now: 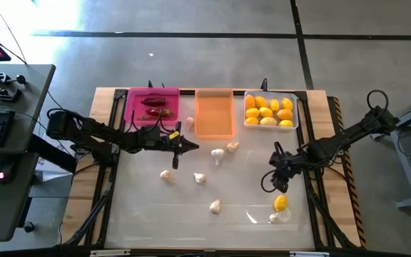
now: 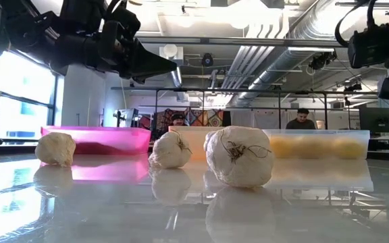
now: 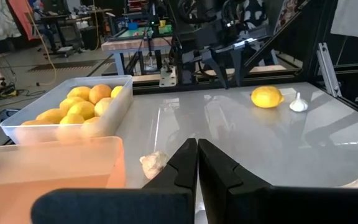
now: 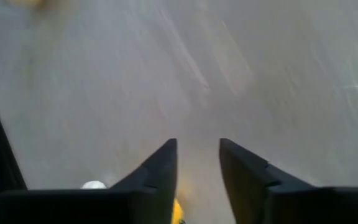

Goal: Sort produce into baskets
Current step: Put the yellow lemon into the transparent bin

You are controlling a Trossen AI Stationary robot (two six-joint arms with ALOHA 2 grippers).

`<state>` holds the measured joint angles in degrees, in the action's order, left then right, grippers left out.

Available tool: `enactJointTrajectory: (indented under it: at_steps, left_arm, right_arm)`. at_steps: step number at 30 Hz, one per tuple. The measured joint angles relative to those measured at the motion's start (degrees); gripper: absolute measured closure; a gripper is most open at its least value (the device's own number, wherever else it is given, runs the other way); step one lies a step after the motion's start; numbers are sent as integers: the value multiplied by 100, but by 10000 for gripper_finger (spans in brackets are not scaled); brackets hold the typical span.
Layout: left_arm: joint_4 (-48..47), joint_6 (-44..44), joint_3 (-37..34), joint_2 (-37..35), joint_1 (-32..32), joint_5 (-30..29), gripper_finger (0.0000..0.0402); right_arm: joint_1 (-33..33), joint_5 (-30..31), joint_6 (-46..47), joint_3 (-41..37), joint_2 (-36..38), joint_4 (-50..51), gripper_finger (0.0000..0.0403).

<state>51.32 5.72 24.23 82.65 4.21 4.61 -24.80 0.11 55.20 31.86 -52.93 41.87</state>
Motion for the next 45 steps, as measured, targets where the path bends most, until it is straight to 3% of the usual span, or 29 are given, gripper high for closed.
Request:
enactJointTrajectory:
  at_steps: [7, 16, 24, 32, 36, 41, 45]
  left_arm:
    - [0, 13, 0, 0, 0, 2, 401]
    - [1, 42, 0, 0, 0, 10, 401]
    - [1, 44, 0, 0, 0, 17, 401]
    - [0, 55, 0, 0, 0, 15, 401]
    - [-1, 55, 0, 0, 0, 15, 401]
    - [-1, 57, 0, 0, 30, 14, 401]
    - [-2, 55, 0, 0, 111, 12, 401]
  right_arm:
    - [-160, -52, -373, 361, -120, -280, 214]
    - [-700, 98, 350, 1478, -1068, 1364, 224]
    - [-839, -878, 1787, 1805, -1891, 1715, 207]
    - [-837, -1435, 905, 1799, -2519, 1799, 130]
    - [-909, -1815, 963, 1799, -2650, 1520, 102]
    - [-1086, -1817, 1512, 1799, -2660, 1097, 95]
    - [-1041, -1816, 3004, 1799, -2660, 1106, 95]
